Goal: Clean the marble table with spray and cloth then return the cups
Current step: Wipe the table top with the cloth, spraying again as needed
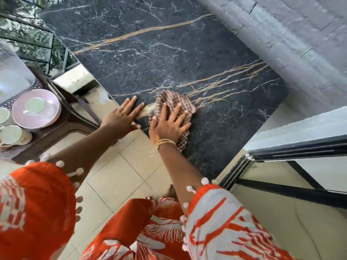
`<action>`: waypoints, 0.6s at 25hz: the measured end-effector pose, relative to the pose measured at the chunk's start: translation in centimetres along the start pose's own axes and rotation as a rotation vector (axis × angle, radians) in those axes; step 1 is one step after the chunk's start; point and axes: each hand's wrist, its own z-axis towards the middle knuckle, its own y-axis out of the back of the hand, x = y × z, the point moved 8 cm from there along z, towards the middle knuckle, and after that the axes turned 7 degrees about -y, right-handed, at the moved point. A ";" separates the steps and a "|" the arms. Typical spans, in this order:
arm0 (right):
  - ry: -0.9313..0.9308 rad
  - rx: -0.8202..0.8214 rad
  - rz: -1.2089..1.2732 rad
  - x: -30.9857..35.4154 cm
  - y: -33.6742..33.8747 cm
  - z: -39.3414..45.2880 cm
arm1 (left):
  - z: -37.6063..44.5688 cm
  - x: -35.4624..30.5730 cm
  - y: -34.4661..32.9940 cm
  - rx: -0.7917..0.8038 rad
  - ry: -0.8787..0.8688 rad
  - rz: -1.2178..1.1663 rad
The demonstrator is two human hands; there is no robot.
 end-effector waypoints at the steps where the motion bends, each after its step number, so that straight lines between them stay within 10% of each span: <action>1: 0.093 0.012 -0.038 1.3 -0.3 -0.2 | -0.1 -0.1 0.0 -0.007 -0.001 0.005; 7: 0.260 -0.062 -0.105 -0.9 0.7 -0.8 | -0.4 -0.3 -0.1 -0.022 0.010 0.087; 15: -0.688 -0.168 0.086 -16.0 0.8 -7.6 | -0.6 0.1 0.0 -0.018 -0.124 0.014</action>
